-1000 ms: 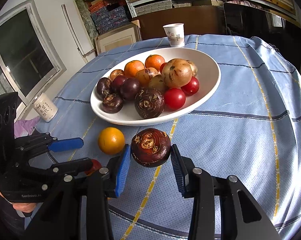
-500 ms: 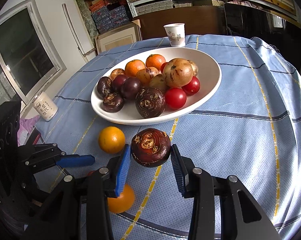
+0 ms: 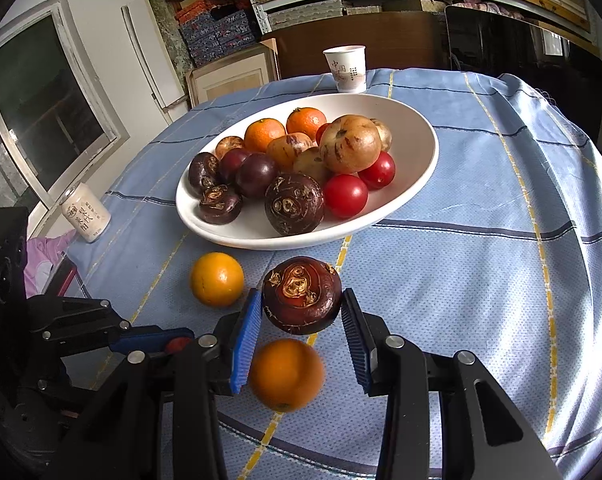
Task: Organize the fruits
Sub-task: 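Grasp a red tomato with the left tool while the right holds the brown fruit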
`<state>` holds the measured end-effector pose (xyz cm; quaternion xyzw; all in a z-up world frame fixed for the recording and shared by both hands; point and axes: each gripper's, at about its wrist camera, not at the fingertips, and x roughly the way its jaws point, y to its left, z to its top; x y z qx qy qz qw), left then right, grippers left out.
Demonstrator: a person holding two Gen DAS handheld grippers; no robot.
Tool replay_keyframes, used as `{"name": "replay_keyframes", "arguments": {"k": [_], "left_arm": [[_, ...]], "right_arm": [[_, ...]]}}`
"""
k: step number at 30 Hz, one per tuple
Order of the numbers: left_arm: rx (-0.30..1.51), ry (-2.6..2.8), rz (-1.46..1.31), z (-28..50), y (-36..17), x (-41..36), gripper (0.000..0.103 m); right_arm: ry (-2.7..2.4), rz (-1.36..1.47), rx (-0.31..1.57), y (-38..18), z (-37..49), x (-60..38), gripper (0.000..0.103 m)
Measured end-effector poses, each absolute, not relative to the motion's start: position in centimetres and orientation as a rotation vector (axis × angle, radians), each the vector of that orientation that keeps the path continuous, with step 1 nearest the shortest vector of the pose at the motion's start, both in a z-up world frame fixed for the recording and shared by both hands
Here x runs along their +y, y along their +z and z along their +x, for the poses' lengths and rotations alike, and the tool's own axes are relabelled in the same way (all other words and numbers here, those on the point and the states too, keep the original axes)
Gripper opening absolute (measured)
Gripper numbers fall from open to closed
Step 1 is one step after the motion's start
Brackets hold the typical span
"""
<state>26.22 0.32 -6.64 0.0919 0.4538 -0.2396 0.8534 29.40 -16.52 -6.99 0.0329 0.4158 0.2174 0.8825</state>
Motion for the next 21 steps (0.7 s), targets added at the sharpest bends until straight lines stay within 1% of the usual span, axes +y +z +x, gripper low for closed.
{"name": "replay_keyframes", "arguments": {"k": [9, 14, 21], "left_arm": [[0.920, -0.456, 0.188, 26.2, -5.8, 1.0, 0.026], [0.869, -0.425, 0.187, 25.8, -4.6, 1.1, 0.026], [0.784, -0.328, 0.054, 27.4, -1.6, 3.5, 0.026]], "right_arm": [[0.444, 0.033, 0.830, -6.4, 29.0, -16.3, 0.041], [0.467, 0.024, 0.772, -5.3, 28.2, -16.1, 0.041], [0.497, 0.056, 0.690, -2.6, 28.0, -16.4, 0.041]]}}
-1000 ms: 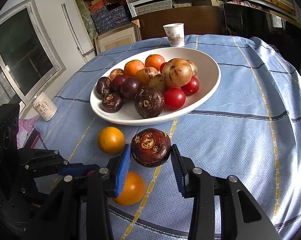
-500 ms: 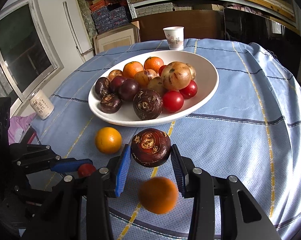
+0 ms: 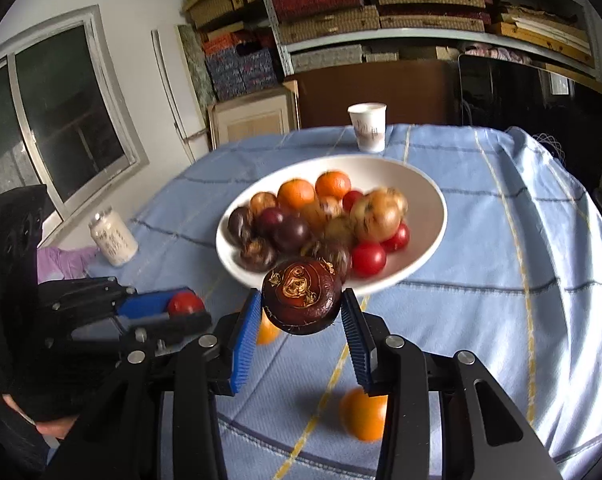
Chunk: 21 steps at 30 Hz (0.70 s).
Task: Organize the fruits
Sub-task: 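Grasp a red tomato with the left tool while the right holds the brown fruit, then carry the tomato and brown fruit over the white plate and release both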
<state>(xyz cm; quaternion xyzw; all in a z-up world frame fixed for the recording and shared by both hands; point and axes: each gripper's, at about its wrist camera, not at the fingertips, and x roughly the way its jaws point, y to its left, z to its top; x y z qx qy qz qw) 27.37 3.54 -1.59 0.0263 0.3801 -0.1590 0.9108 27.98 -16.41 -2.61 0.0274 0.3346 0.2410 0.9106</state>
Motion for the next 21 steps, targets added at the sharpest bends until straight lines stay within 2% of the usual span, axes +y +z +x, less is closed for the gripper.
{"name": "replay_keyframes", "arguments": {"k": [8, 15, 21], "left_arm": [[0.746, -0.224, 0.057, 35.2, 0.8, 3.5, 0.026], [0.781, -0.162, 0.082, 42.9, -0.4, 2.3, 0.026], [0.814, -0.119, 0.096, 45.1, -1.7, 2.7, 0.029]], "right_arm": [[0.449, 0.105, 0.647, 0.0, 34.7, -16.6, 0.041], [0.429, 0.108, 0.728, -1.2, 42.1, -15.0, 0.041], [0.464, 0.088, 0.754, -1.8, 44.0, -14.1, 0.043]]}}
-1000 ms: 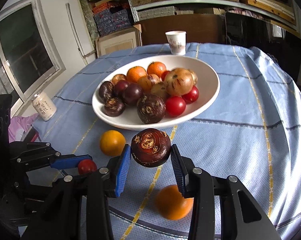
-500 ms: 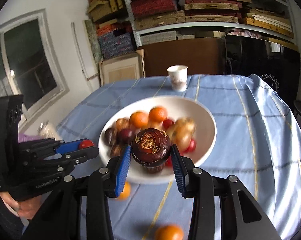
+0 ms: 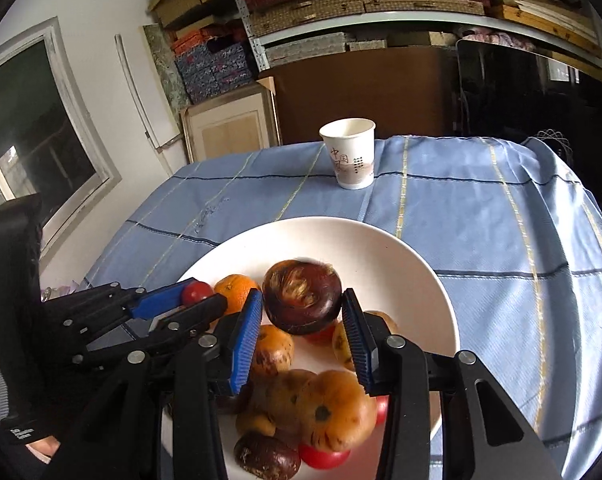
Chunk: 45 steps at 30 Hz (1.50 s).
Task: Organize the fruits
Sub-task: 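Carry the tomato and brown fruit over the white plate and release both, then grasp an orange round fruit on the cloth with the right tool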
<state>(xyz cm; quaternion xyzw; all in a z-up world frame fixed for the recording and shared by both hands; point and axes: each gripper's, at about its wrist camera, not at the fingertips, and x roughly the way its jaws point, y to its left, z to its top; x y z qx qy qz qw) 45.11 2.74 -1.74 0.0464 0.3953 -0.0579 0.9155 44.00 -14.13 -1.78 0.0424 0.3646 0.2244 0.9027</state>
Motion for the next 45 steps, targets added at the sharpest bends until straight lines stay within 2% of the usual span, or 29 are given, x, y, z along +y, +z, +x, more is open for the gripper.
{"name": "replay_keyframes", "arguments": {"k": [3, 6, 8, 9, 10, 16, 22, 30, 37, 45], "left_arm": [[0.802, -0.095, 0.091, 44.6, -1.5, 3.0, 0.051], [0.783, -0.084, 0.075, 42.9, -0.4, 3.3, 0.064], [0.759, -0.074, 0.081, 41.5, 0.3, 3.4, 0.077], [0.735, -0.053, 0.086, 40.2, 0.9, 3.4, 0.088], [0.716, -0.042, 0.087, 39.2, 1.3, 3.5, 0.095], [0.694, -0.054, 0.038, 32.0, 1.7, 4.2, 0.098], [0.685, -0.007, 0.019, 27.0, -1.1, 5.3, 0.098], [0.762, 0.020, -0.040, 25.6, -3.0, 6.8, 0.098], [0.750, 0.028, -0.018, 25.1, -2.7, 6.6, 0.098], [0.784, -0.002, -0.085, 25.3, -2.8, 7.1, 0.098]], "right_arm": [[0.480, 0.091, 0.732, -0.9, 43.3, -14.3, 0.049], [0.504, 0.124, 0.700, 0.3, 41.3, -15.3, 0.054], [0.519, 0.141, 0.678, 0.9, 39.3, -16.1, 0.059], [0.523, 0.142, 0.670, 1.0, 38.3, -16.4, 0.060], [0.525, 0.142, 0.662, 1.1, 37.2, -16.8, 0.061], [0.495, 0.099, 0.620, -0.1, 31.0, -18.5, 0.071], [0.462, 0.164, 0.659, -3.2, 28.5, -21.1, 0.071], [0.449, 0.165, 0.706, -4.5, 26.9, -21.4, 0.071], [0.416, -0.030, 0.693, -4.9, 24.9, -19.1, 0.071], [0.466, -0.081, 0.767, -6.0, 23.8, -18.1, 0.071]]}}
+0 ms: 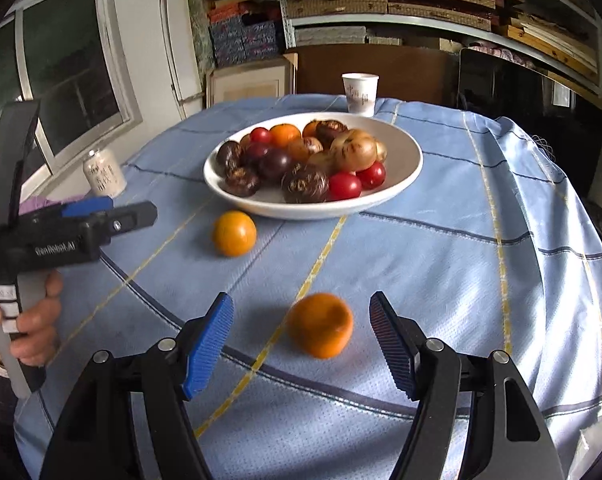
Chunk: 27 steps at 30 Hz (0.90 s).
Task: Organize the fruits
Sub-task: 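Grasp an orange round fruit on the cloth with the right tool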
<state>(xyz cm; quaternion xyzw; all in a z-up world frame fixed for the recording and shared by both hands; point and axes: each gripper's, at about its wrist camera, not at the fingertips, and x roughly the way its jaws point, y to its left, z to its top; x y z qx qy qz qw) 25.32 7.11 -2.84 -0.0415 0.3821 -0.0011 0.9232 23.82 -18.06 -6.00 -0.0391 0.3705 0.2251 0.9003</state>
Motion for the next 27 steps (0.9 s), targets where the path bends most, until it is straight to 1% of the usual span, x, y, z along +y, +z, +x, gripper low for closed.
{"name": "replay_keyframes", "arguments": {"k": [4, 9, 16, 24, 27], "left_arm": [[0.799, -0.012, -0.103, 25.4, -3.0, 7.2, 0.098], [0.805, -0.017, -0.098, 25.3, -3.1, 7.0, 0.098], [0.809, -0.021, -0.096, 25.1, -3.1, 6.8, 0.098], [0.804, -0.027, -0.074, 24.8, -3.1, 6.4, 0.098], [0.807, -0.028, -0.069, 24.8, -3.1, 6.2, 0.098]], "right_arm": [[0.460, -0.072, 0.806, -6.6, 24.1, -18.2, 0.071], [0.462, -0.069, 0.823, -6.9, 24.4, -18.1, 0.068], [0.461, -0.061, 0.849, -7.5, 24.8, -18.1, 0.055], [0.451, -0.052, 0.882, -8.1, 25.4, -18.1, 0.054], [0.449, -0.056, 0.891, -8.3, 25.6, -18.1, 0.049]]}}
